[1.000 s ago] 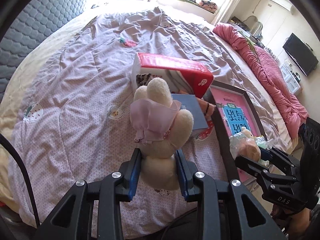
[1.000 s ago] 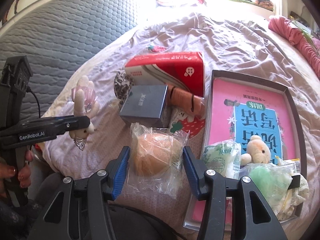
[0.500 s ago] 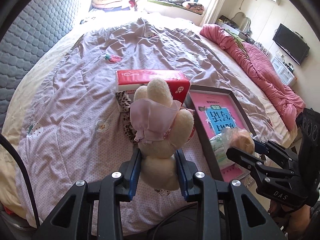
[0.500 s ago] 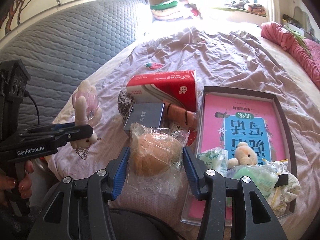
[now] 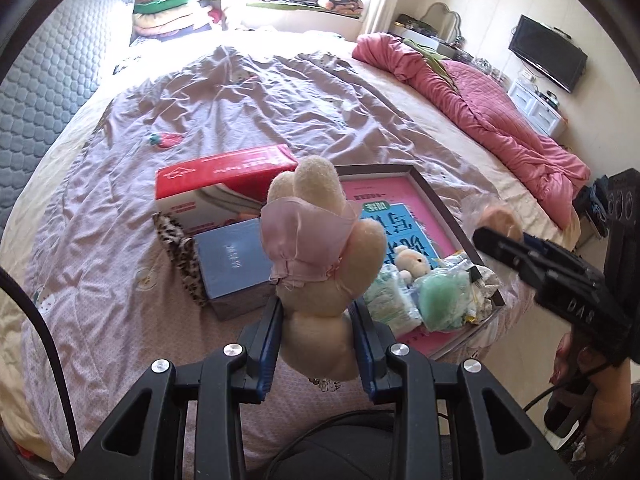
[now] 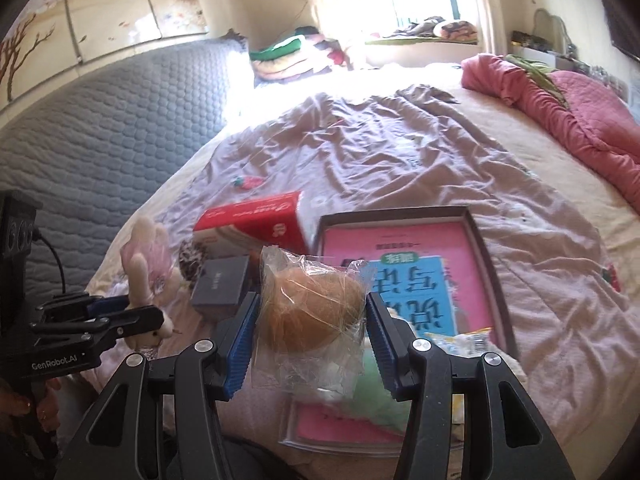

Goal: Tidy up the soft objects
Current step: 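Carry the bunny plush and bread bun over the pink book tray, then lower the bunny plush and bread bun onto the tray and open both tools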

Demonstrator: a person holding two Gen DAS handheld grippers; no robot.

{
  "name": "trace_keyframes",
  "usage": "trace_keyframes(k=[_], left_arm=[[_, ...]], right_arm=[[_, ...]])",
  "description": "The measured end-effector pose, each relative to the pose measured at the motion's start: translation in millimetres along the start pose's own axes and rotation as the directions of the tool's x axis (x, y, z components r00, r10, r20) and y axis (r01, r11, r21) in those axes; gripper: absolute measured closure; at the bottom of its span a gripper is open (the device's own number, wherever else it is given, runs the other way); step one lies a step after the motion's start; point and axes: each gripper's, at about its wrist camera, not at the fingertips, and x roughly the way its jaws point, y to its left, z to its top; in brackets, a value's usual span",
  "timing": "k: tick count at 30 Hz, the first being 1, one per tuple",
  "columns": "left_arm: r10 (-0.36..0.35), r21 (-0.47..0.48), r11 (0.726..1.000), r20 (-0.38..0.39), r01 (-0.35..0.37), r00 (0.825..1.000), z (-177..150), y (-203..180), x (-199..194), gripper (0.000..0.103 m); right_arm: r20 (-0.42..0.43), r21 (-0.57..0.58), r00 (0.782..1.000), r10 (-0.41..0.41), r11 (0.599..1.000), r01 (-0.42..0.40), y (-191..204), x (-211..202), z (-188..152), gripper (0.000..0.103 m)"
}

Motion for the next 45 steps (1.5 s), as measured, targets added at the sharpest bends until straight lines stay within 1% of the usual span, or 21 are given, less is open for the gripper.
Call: trace_keyframes(k=[4, 7, 10, 13, 18, 22, 26, 31, 36, 42, 45], left_arm=[[-0.011, 0.036, 0.999, -0.019, 0.012, 1.000, 2, -17, 11, 0.069], [-0.023, 0.053, 0.998, -0.041, 0.026, 0.999, 2, -29, 21, 0.069], [-0.034, 0.076, 0.996, -0.070, 0.039, 0.997, -2, -41, 31, 0.069], [-0.051, 0.098, 0.993, -0.111, 0.062, 0.992, -11, -54, 45, 0.069], [-0.060, 0.165, 0.982, -0.185, 0.091, 0.981, -28, -83, 71, 0.069], [-0.062, 0.205, 0.973, -0.226, 0.110, 0.972, -37, -103, 88, 0.069], [-0.057, 0.237, 0.964, -0.248, 0.118, 0.967, -41, -115, 100, 0.069], [-0.070, 0.217, 0.968, -0.259, 0.129, 0.963, -36, -114, 111, 0.069], [-0.076, 0.205, 0.970, -0.267, 0.133, 0.961, -33, -113, 121, 0.068], [-0.073, 0.189, 0.974, -0.269, 0.127, 0.960, -29, -108, 130, 0.068], [-0.089, 0.165, 0.976, -0.279, 0.139, 0.956, -27, -104, 135, 0.068]], right_arm=[[0.031, 0.092, 0.998, -0.054, 0.994, 0.051, -41, -18, -2, 0.049], [0.039, 0.139, 0.995, -0.092, 0.987, 0.085, -66, -26, -6, 0.049], [0.028, 0.162, 0.992, -0.121, 0.980, 0.115, -82, -29, -12, 0.049], [0.017, 0.187, 0.991, -0.129, 0.974, 0.124, -95, -30, -18, 0.049], [-0.022, 0.172, 0.988, -0.155, 0.973, 0.156, -100, -19, -26, 0.049], [-0.040, 0.163, 0.985, -0.170, 0.971, 0.174, -104, -12, -32, 0.049], [-0.059, 0.154, 0.981, -0.184, 0.969, 0.191, -109, -9, -35, 0.049], [-0.092, 0.136, 0.972, -0.218, 0.964, 0.229, -116, -3, -40, 0.049], [-0.107, 0.135, 0.968, -0.226, 0.961, 0.240, -118, 4, -45, 0.049], [-0.101, 0.085, 0.976, -0.195, 0.975, 0.204, -101, 15, -41, 0.049], [-0.103, 0.058, 0.979, -0.178, 0.981, 0.184, -92, 27, -34, 0.049]])
